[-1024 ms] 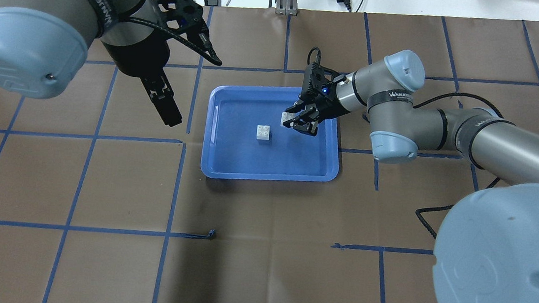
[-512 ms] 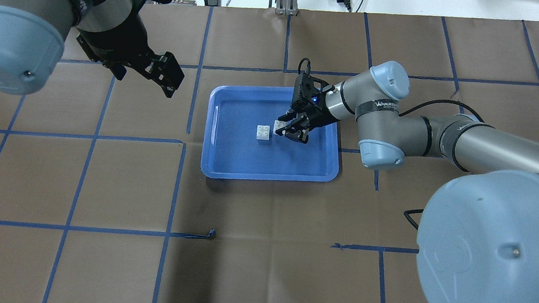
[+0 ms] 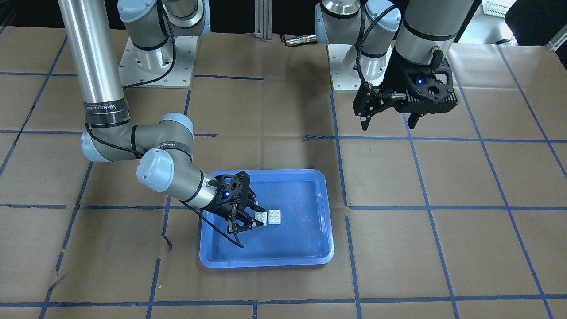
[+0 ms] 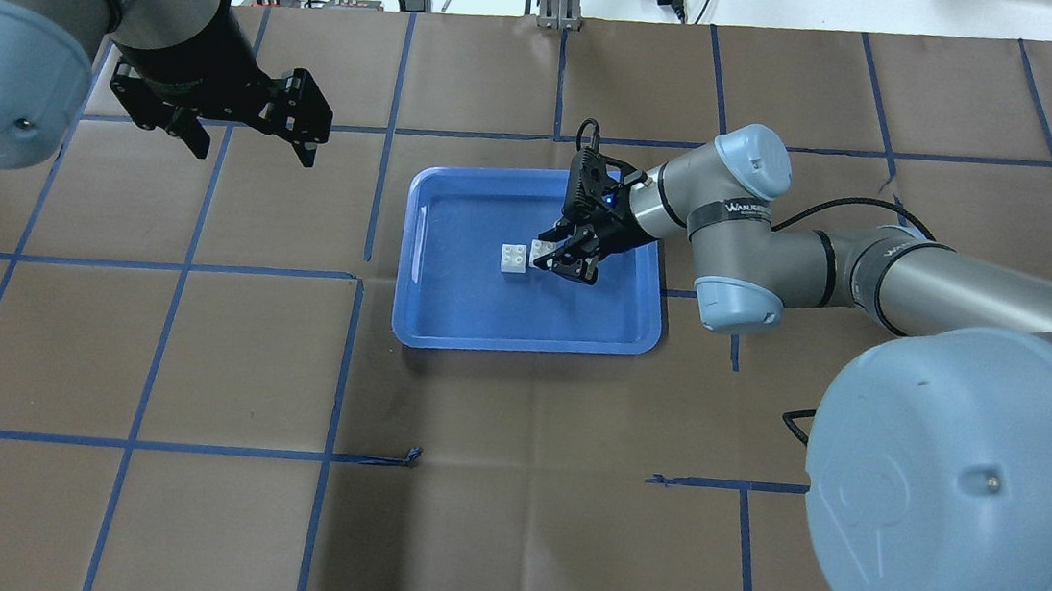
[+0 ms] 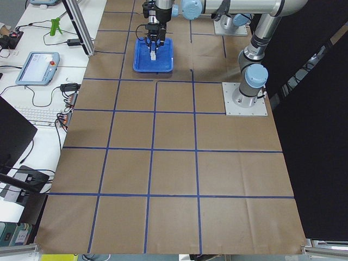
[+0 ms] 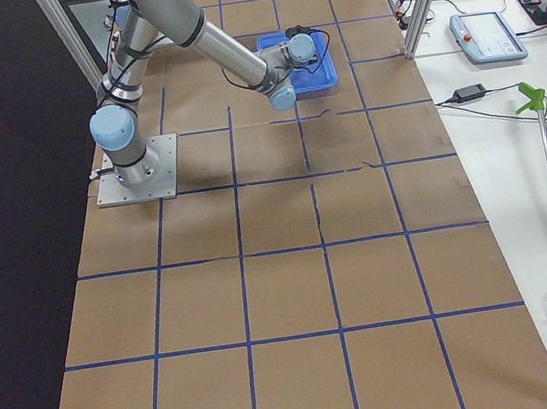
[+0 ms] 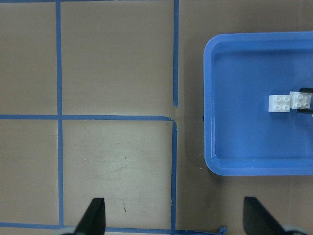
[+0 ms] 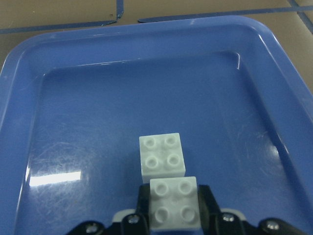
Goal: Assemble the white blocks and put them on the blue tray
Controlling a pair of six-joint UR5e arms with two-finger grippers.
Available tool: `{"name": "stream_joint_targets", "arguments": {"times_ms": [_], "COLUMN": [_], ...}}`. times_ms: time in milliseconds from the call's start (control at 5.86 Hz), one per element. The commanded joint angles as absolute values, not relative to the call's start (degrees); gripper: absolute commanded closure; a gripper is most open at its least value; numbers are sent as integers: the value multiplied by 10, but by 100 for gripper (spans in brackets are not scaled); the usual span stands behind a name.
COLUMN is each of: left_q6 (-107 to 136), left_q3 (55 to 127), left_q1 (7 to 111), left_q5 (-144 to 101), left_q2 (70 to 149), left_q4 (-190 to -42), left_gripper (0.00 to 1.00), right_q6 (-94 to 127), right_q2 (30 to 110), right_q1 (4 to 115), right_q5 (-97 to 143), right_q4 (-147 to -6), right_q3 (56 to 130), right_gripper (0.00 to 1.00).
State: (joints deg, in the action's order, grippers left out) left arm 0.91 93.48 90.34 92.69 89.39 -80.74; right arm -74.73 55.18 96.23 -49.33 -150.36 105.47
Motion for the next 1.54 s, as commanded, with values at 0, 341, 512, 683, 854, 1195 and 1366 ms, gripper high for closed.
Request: {"name": "stream_joint_targets", "arguments": {"times_ms": [0,341,512,683,854,1195,1366], "left_q6": [-7,-5,-5,-5,-6,-6,-6], "left_q3": [944,928,925,920,918,914,910], "left_q1": [904,908,903,904,904,900,900], "left_q5": [919,912,904,887,884,890,891], "left_q2": [894,890,891,888,889,887,887], "left_q4": [-746,-760,-796,-798,-797,-793,-793], "left_gripper": [1,1,1,1,1,1,1], "right_q6": [-747,-747,-747,-747,-746,-746,-746], "right_q2": [551,550,550,550,550,549,549], "right_q1": [972,972,972,972,972,972,972], "right_q5": [-493,-493,-493,-493,-493,-493,-493], "right_q4": [-1503,-1503,-1501,-1501,-1500,-1502,-1503], "right_q3": [1055,1055,1056,1056,1056,1054,1054], "right_gripper": [79,79,79,79,77,72,71]}}
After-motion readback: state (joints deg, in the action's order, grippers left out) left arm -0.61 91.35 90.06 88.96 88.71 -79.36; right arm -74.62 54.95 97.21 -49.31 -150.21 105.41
